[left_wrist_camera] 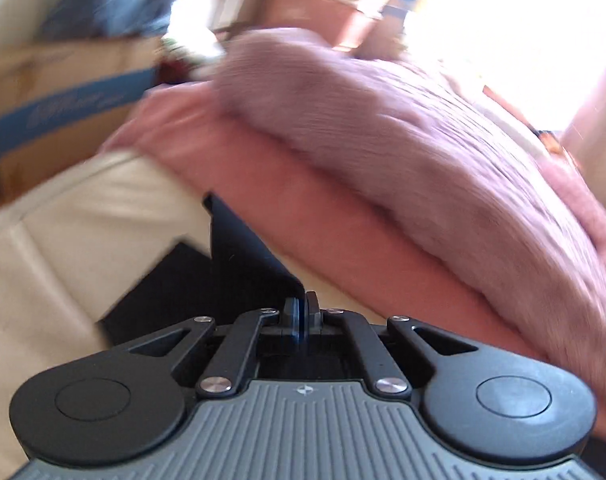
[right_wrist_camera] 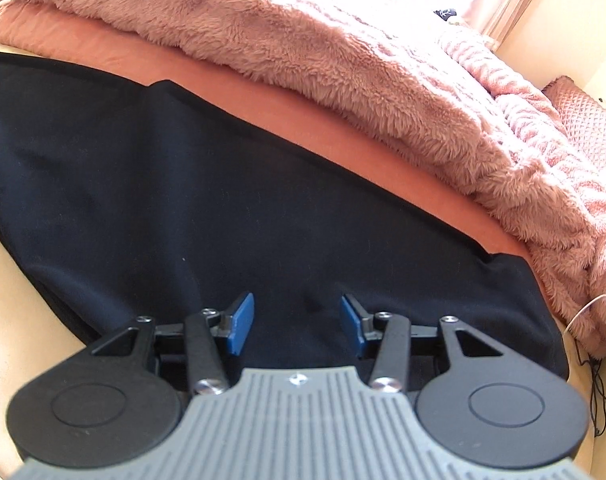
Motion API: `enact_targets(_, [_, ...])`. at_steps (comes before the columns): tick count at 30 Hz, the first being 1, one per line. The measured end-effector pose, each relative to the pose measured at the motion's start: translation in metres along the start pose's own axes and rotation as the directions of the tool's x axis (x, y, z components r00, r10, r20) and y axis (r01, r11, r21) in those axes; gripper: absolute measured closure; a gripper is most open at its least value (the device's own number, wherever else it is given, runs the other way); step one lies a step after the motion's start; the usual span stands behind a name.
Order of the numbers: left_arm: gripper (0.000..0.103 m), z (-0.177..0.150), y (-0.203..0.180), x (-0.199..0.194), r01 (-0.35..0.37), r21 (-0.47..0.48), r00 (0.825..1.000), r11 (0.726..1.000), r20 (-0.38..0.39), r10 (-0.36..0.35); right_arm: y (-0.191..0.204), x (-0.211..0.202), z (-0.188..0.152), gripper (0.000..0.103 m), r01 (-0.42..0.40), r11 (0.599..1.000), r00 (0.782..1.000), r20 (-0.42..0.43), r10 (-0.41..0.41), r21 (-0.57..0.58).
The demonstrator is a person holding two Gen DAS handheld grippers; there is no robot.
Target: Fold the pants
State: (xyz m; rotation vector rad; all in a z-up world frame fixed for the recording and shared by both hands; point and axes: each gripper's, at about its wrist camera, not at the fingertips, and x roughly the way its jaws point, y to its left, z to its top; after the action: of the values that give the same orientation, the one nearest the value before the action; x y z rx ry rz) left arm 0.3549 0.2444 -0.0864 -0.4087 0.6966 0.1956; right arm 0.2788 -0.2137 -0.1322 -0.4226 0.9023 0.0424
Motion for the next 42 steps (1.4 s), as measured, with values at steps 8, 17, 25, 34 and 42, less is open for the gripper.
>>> enact_targets(8, [0.055, -0.038, -0.09, 0.006, 0.215, 0.4, 0.97, 0.891, -0.193, -0.148, -0.002, 0.004, -0.001, 0.06, -0.015, 1.0, 1.0, 0.008, 0.014, 0.019])
enact_targets(17, [0.053, -0.002, -0.077, 0.03, 0.175, 0.512, 0.974, 0.841, -0.217, -0.071, -0.003, 0.004, -0.004, 0.06, -0.026, 0.999, 1.0, 0.017, 0.026, 0.037])
enact_targets(25, [0.081, -0.012, -0.093, 0.063, 0.19, 0.604, 0.964, 0.774, -0.266, -0.029, -0.005, 0.004, -0.005, 0.059, -0.034, 0.998, 0.999, 0.018, 0.033, 0.043])
enact_targets(34, [0.101, 0.001, -0.071, -0.007, 0.101, 0.517, 0.995, 0.85, -0.038, -0.094, -0.005, 0.005, -0.004, 0.059, -0.04, 0.998, 0.999, 0.018, 0.039, 0.044])
enact_targets(42, [0.101, 0.02, 0.034, -0.027, -0.172, 0.133, 0.985, 0.976, 0.026, 0.17, -0.005, 0.005, -0.004, 0.059, -0.04, 0.998, 0.999, 0.016, 0.039, 0.038])
